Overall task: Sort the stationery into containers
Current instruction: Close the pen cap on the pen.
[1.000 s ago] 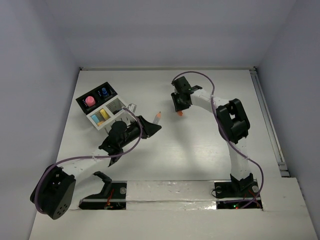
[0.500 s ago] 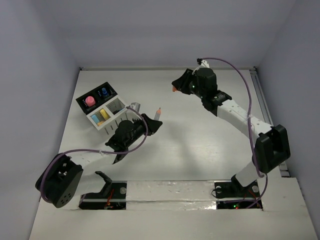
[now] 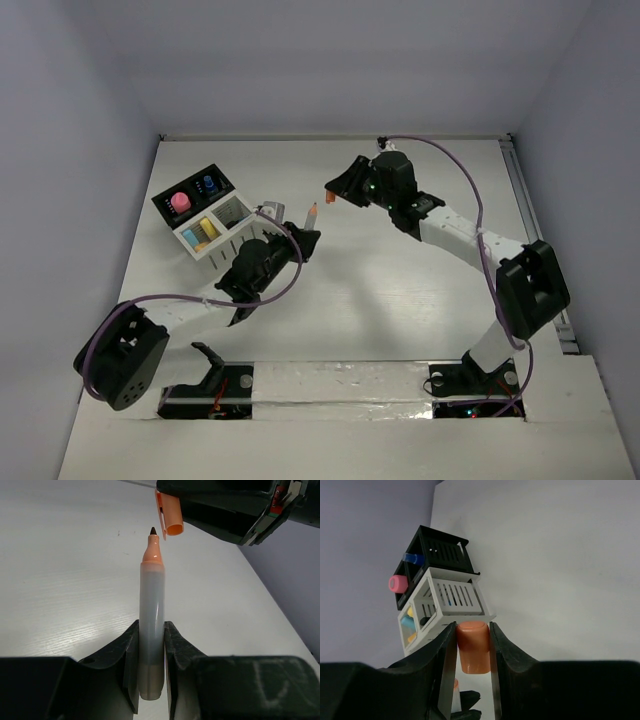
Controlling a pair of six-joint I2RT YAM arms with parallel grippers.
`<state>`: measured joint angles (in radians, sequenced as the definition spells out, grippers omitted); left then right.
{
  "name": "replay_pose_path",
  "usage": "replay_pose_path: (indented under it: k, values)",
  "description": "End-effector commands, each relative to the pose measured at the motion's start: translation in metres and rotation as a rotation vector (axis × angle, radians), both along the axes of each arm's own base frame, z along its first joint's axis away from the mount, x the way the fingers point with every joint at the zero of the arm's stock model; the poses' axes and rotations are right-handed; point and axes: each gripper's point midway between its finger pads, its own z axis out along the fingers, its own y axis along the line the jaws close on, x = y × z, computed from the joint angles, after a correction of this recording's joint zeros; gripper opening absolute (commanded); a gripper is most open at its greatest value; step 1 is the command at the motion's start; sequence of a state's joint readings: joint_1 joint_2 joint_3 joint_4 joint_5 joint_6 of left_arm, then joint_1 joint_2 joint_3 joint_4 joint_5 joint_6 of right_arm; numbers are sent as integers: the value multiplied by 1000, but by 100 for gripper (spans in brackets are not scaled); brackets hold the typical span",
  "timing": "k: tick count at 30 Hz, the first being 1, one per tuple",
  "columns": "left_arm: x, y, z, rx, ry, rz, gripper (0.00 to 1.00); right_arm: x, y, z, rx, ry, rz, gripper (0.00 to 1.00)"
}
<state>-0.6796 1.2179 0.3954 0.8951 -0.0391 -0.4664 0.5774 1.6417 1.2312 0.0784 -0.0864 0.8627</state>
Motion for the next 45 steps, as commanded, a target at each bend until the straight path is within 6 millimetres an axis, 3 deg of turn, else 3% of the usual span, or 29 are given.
replay_pose_path:
  k: [1, 7, 30, 45]
  values:
    - [9, -6, 33, -21, -115, 4, 0, 4, 15, 21, 75, -43, 17, 0]
    - [9, -8, 31, -19, -105, -1, 0, -3, 29, 21, 83, -40, 49, 0]
    - [9, -14, 23, -26, -78, -21, 0, -3, 31, 31, 91, -86, 44, 1]
    - [18, -9, 29, -13, -91, 28, 0, -26, 53, 14, 60, -53, 86, 1]
